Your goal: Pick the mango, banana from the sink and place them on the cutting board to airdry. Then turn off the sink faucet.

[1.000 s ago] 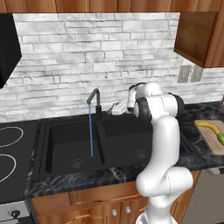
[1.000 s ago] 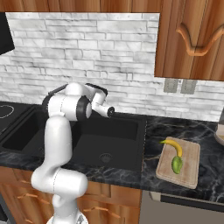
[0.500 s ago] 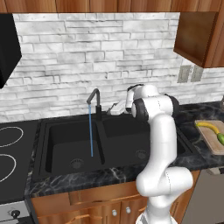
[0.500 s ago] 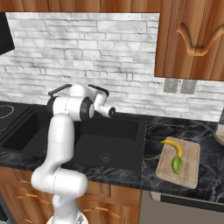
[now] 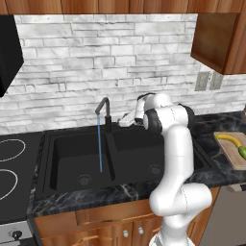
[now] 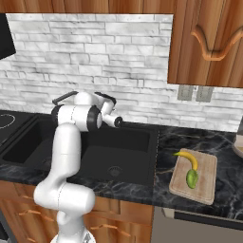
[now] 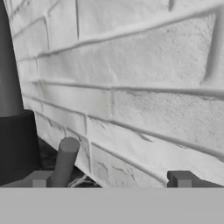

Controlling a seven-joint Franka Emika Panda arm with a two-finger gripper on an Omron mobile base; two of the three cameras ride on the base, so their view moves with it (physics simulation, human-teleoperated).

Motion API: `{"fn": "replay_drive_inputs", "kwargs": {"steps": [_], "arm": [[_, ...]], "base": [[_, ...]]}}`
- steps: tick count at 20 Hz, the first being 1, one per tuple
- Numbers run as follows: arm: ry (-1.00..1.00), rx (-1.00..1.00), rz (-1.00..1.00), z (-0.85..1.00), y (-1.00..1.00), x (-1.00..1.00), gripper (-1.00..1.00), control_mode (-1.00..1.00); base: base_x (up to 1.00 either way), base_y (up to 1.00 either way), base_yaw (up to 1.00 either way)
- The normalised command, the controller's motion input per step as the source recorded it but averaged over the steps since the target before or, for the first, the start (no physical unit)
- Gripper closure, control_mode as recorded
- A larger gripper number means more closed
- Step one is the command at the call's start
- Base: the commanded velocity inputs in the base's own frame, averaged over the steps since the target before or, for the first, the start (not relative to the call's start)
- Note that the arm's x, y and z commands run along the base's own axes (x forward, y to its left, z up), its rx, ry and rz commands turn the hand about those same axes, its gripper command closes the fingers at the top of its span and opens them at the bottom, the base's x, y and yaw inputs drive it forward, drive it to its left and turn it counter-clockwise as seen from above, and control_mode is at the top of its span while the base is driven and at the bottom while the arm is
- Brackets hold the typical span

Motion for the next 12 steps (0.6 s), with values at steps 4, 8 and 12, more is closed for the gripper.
{"fn": "replay_drive_inputs", "kwargs": {"steps": [4,8,12], "arm": [[0.00,0.00,0.00,-0.07,0.15,0.29,-1.00,-1.00],[0.00,0.04,0.02,-0.02,0.28,0.25,-1.00,-1.00],[0.02,0.15,0.13,0.00,0.36,0.09,-1.00,-1.00]], "base": [[0.00,0.00,0.00],[0.00,0.00,0.00],[0.00,0.00,0.00]]}}
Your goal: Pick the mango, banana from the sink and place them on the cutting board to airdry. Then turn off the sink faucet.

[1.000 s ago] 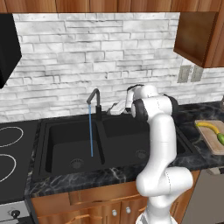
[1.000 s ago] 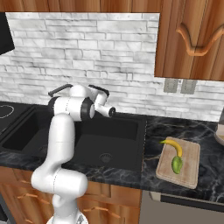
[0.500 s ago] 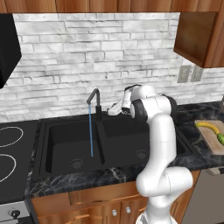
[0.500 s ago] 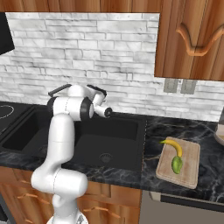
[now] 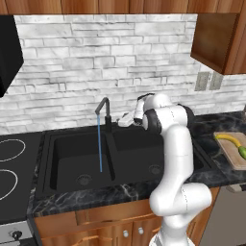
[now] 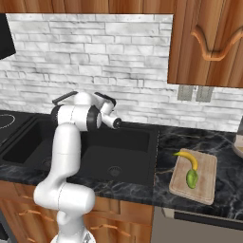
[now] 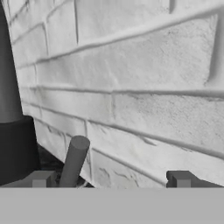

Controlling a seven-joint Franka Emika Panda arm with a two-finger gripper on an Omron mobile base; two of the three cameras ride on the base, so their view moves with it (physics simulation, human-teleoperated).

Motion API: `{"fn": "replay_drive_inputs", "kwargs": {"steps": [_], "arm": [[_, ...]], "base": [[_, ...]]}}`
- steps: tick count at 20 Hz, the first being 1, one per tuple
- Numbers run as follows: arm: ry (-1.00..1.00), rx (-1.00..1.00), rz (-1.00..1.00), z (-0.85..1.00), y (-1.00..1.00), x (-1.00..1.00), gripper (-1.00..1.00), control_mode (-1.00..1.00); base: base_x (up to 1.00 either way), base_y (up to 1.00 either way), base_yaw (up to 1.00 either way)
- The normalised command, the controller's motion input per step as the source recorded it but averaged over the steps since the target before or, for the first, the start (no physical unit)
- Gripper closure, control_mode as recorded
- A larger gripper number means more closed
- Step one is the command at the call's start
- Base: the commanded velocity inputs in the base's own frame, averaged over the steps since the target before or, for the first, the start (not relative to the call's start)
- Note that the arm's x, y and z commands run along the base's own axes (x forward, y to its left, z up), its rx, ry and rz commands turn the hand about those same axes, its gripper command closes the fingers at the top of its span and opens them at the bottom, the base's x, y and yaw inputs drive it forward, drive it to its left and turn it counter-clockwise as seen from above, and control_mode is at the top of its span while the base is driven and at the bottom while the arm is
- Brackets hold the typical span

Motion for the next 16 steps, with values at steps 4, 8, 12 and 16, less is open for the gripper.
{"fn": "replay_drive_inputs", "kwargs": {"steps": [4,8,12,16], "arm": [[0.10,0.24,0.25,0.00,0.42,0.14,-1.00,-1.00],[0.14,0.24,0.34,0.00,0.54,0.27,-1.00,-1.00],[0.15,0.19,0.36,0.00,0.77,0.40,-1.00,-1.00],[0.11,0.11,0.34,-0.03,0.92,0.36,-1.00,-1.00]], "base": [[0.00,0.00,0.00],[0.00,0.00,0.00],[0.00,0.00,0.00],[0.00,0.00,0.00]]}}
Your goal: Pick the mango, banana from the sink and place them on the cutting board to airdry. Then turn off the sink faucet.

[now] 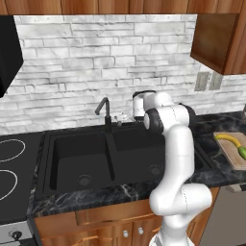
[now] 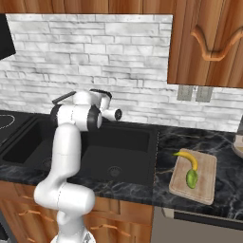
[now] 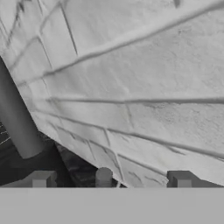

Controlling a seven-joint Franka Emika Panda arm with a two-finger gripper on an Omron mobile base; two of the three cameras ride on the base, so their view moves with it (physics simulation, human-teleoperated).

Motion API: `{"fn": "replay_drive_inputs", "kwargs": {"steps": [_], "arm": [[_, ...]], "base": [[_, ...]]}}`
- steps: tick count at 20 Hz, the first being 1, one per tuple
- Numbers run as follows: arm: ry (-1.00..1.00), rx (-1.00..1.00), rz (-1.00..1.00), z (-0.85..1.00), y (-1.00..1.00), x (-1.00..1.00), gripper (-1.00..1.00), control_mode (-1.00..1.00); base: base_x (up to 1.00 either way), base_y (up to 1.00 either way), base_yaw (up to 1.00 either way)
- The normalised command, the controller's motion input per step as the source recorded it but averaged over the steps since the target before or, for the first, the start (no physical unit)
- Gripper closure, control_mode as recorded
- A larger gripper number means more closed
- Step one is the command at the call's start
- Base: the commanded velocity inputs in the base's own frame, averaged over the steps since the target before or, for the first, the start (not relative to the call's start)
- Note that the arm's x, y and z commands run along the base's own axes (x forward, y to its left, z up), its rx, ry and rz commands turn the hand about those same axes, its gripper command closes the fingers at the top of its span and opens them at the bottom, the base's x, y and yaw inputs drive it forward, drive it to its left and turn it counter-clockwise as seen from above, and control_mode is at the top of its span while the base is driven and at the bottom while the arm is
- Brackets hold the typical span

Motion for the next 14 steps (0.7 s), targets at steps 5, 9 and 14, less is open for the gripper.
{"fn": "replay_drive_inputs", "kwargs": {"steps": [5,9,14], "arm": [[0.09,0.06,0.31,-0.10,1.00,0.33,-1.00,-1.00],[0.09,0.07,0.34,-0.02,0.92,0.32,-1.00,-1.00],[0.02,0.10,0.38,-0.14,0.18,0.15,-1.00,-1.00]], "base": [[0.00,0.00,0.00],[0.00,0.00,0.00],[0.00,0.00,0.00]]}}
